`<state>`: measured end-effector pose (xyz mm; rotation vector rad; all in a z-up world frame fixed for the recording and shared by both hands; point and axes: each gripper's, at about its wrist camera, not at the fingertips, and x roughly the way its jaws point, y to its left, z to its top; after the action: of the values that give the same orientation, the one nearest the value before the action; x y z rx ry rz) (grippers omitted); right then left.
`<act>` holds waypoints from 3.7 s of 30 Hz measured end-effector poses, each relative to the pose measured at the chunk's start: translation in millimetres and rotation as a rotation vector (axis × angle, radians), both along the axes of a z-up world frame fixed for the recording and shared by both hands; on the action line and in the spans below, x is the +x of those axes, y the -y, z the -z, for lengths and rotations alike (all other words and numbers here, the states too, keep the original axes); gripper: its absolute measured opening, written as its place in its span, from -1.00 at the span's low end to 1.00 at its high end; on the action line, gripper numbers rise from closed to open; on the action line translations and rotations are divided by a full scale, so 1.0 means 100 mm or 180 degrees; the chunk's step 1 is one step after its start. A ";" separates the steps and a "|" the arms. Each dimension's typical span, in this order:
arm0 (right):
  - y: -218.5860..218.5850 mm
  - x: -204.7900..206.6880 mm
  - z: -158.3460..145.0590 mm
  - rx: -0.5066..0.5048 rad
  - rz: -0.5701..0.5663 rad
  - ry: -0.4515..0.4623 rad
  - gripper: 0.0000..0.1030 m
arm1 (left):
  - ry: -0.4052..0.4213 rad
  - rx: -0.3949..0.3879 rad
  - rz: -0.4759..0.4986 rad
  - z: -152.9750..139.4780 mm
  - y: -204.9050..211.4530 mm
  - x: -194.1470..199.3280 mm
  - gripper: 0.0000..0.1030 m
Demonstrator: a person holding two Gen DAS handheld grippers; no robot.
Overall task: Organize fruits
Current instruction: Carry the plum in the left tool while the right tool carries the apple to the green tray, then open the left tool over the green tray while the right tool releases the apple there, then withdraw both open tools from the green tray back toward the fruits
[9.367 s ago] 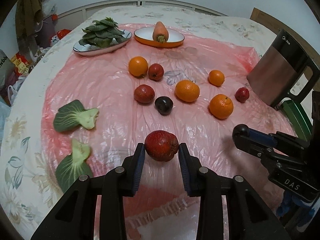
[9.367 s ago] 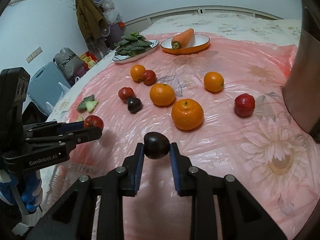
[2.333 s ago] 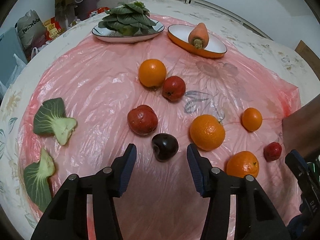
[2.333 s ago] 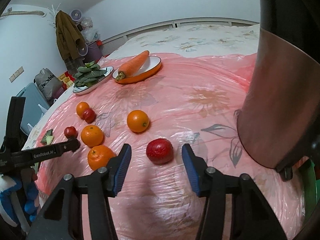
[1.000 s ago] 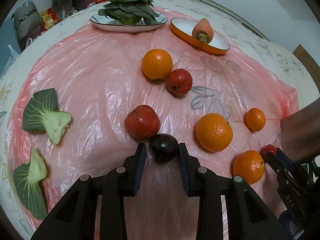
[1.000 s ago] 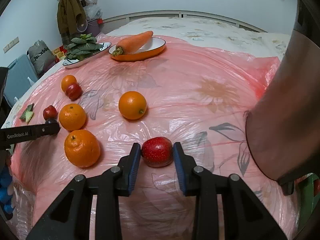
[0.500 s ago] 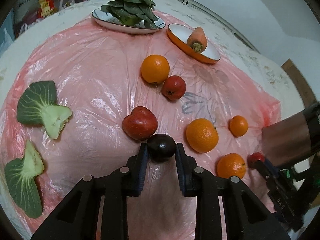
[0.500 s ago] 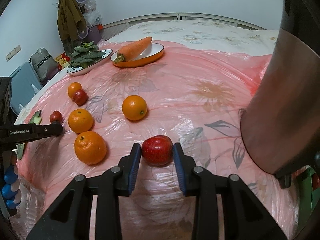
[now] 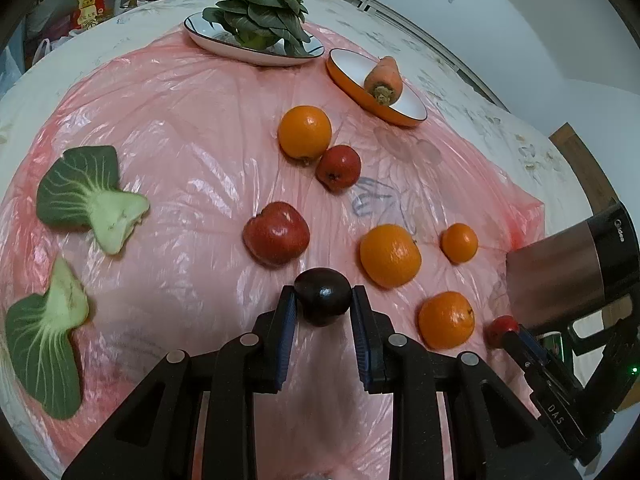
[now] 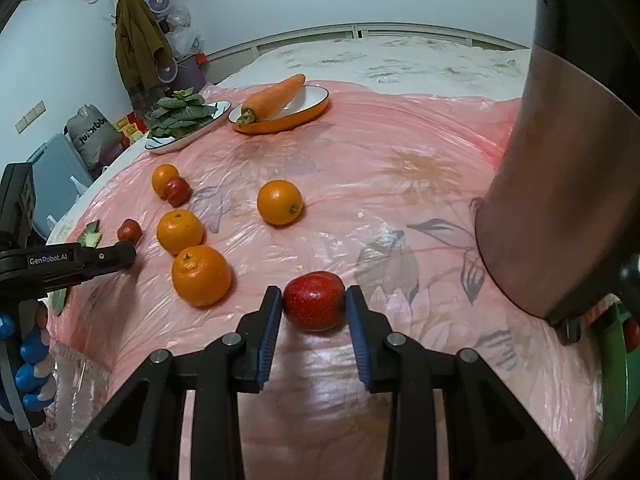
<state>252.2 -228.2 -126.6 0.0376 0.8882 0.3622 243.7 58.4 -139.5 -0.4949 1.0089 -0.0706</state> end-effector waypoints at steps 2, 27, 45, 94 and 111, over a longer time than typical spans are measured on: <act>0.01 -0.05 -0.02 0.0018 -0.0003 -0.0002 -0.39 | 0.0015 0.0013 0.0023 -0.03 0.01 -0.04 -0.56; 0.27 -0.92 -0.46 0.0170 0.0133 0.0074 -0.40 | 0.0236 0.0162 0.0442 -0.70 0.48 -0.84 -0.56; 1.16 -1.52 -0.63 0.0350 0.0546 0.0233 -0.40 | 0.0292 0.0294 0.1065 -0.96 1.58 -1.18 -0.56; 3.49 -1.58 -0.08 -0.0105 0.1869 -0.0020 -0.38 | 0.0269 0.1388 0.2950 -0.39 5.07 -1.09 -0.54; 3.32 -1.89 -0.54 -0.0242 0.1929 0.0215 0.83 | 0.0496 0.1168 0.2759 -0.91 4.69 -1.30 0.03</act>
<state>63.3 -560.4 -72.6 0.2178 0.7807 -0.2348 113.7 -410.4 -48.8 0.3048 0.9924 -0.6734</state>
